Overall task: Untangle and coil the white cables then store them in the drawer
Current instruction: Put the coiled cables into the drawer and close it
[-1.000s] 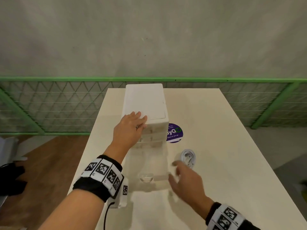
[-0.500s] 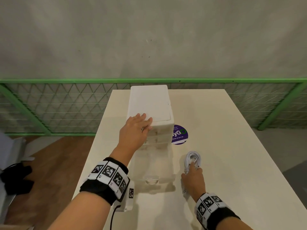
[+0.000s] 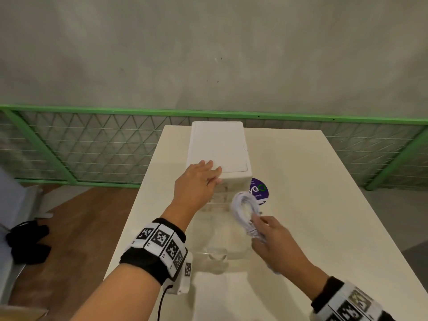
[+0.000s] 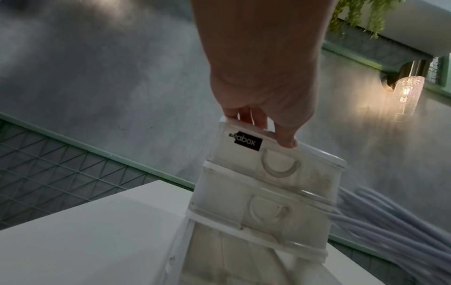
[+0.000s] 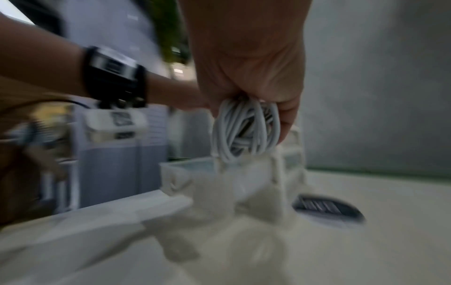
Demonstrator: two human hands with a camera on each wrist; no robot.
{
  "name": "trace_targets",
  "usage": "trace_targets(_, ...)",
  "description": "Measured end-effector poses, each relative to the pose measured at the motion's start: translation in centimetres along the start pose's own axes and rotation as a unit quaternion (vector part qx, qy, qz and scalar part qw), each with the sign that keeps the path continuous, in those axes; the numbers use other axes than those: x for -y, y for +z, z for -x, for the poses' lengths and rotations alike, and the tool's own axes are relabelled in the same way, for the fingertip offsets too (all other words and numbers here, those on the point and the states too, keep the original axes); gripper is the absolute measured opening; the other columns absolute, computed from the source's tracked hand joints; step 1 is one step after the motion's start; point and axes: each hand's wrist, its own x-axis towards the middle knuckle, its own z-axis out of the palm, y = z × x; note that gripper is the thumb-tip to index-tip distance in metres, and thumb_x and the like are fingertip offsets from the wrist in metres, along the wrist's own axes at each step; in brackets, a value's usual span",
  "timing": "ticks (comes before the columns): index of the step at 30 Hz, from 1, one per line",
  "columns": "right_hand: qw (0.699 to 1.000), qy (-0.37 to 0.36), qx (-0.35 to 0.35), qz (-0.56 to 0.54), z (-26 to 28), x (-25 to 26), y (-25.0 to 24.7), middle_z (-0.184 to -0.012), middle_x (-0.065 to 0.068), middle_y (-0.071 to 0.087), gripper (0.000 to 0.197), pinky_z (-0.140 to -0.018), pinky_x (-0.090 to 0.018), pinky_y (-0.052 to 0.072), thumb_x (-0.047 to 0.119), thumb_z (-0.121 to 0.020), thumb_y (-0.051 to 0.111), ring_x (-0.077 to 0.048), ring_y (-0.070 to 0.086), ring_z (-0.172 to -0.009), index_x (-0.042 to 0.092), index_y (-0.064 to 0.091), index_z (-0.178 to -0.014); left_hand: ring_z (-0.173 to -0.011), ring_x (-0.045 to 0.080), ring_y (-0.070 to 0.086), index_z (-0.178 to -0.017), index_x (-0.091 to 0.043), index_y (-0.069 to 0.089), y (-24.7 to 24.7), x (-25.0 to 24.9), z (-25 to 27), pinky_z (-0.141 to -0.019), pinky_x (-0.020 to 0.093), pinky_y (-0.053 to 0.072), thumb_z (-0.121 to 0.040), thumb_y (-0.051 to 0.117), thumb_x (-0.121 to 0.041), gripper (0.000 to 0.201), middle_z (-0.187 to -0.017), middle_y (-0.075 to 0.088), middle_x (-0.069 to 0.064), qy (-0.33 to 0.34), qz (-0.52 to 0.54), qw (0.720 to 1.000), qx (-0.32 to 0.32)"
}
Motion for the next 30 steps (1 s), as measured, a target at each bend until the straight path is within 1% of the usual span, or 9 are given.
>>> trace_targets(3,0.985,-0.083,0.103,0.112,-1.7,2.9,0.4,-0.127,-0.013,0.047,0.049,-0.079,-0.035,0.046,0.02,-0.083,0.044,-0.035,0.054,-0.106,0.011,0.041,-0.131,-0.141,0.007,0.026,-0.129,-0.037,0.053,-0.3,-0.1,0.0,-0.111,0.025,0.025,-0.096,0.045,-0.037,0.035,-0.148,0.04,-0.013,0.003,-0.011,1.0,0.003)
trace_targets(10,0.951,-0.079,0.217,0.208,-6.5,4.9,2.4,-0.111,-0.02,0.055,0.029,-0.078,-0.035,0.046,0.014,-0.084,0.05,-0.035,0.056,-0.099,-0.001,0.058,-0.109,-0.141,0.007,0.027,-0.13,-0.039,0.051,-0.8,-0.3,-0.1,-0.111,0.029,0.03,-0.096,0.043,-0.039,0.035,-0.148,0.039,-0.014,0.007,-0.03,0.999,0.018)
trace_targets(14,0.949,-0.061,0.245,0.187,-8.0,4.6,2.1,-0.068,-0.007,0.046,0.012,-0.062,-0.03,0.039,0.013,-0.08,0.05,-0.028,0.049,-0.076,0.003,0.057,-0.079,-0.14,0.007,0.029,-0.128,-0.039,0.053,-0.8,-0.2,-0.1,-0.107,0.027,0.031,-0.096,0.043,-0.039,0.034,-0.147,0.04,-0.014,0.016,-0.032,0.999,0.013)
trace_targets(16,0.959,-0.036,0.234,0.154,-8.6,4.4,2.3,-0.058,-0.001,0.037,0.019,-0.053,-0.028,0.033,0.012,-0.077,0.051,-0.025,0.045,-0.07,0.011,0.043,-0.06,-0.14,0.006,0.029,-0.128,-0.04,0.053,-0.9,-0.2,0.0,-0.105,0.025,0.031,-0.096,0.042,-0.039,0.034,-0.147,0.04,-0.015,0.02,-0.04,0.999,0.013)
trace_targets(18,0.967,-0.018,0.219,0.128,-9.0,4.3,2.7,-0.056,-0.001,0.037,0.028,-0.048,-0.027,0.03,0.012,-0.076,0.053,-0.024,0.044,-0.069,0.015,0.035,-0.055,-0.14,0.005,0.029,-0.129,-0.041,0.052,-0.9,-0.3,0.0,-0.105,0.022,0.03,-0.097,0.041,-0.039,0.034,-0.147,0.04,-0.017,0.019,-0.044,0.999,0.012)
trace_targets(21,0.974,-0.027,0.189,0.126,-9.0,4.8,3.6,-0.073,-0.014,0.054,0.01,-0.056,-0.028,0.036,0.012,-0.079,0.052,-0.028,0.052,-0.076,0.005,0.053,-0.072,-0.139,0.003,0.029,-0.129,-0.042,0.052,-1.0,-0.3,0.0,-0.104,0.021,0.029,-0.096,0.041,-0.04,0.034,-0.147,0.039,-0.018,0.02,-0.047,0.999,0.009)
trace_targets(23,0.978,-0.029,0.163,0.126,-9.0,5.0,4.5,-0.104,-0.022,0.059,0.023,-0.072,-0.033,0.044,0.008,-0.082,0.049,-0.034,0.058,-0.093,-0.003,0.059,-0.1,-0.139,0.003,0.028,-0.128,-0.042,0.052,-1.0,-0.3,0.0,-0.104,0.02,0.029,-0.096,0.041,-0.04,0.034,-0.147,0.039,-0.018,0.021,-0.046,0.999,0.01)
trace_targets(26,0.978,-0.016,0.144,0.149,-8.9,5.1,5.9,-0.126,-0.024,0.047,0.037,-0.086,-0.039,0.047,-0.002,-0.086,0.041,-0.039,0.056,-0.104,-0.003,0.048,-0.123,-0.14,0.004,0.028,-0.129,-0.041,0.052,-1.0,-0.2,-0.1,-0.104,0.022,0.031,-0.097,0.04,-0.039,0.034,-0.147,0.039,-0.018,0.028,-0.05,0.998,0.016)
trace_targets(30,0.977,-0.007,0.118,0.176,-8.1,4.8,7.3,-0.135,-0.024,0.035,0.051,-0.088,-0.039,0.047,-0.005,-0.089,0.039,-0.037,0.053,-0.108,-0.001,0.026,-0.139,-0.14,0.004,0.029,-0.128,-0.042,0.052,-0.8,0.0,0.0,-0.103,0.022,0.031,-0.097,0.041,-0.038,0.033,-0.146,0.04,-0.018,0.025,-0.046,0.999,0.011)
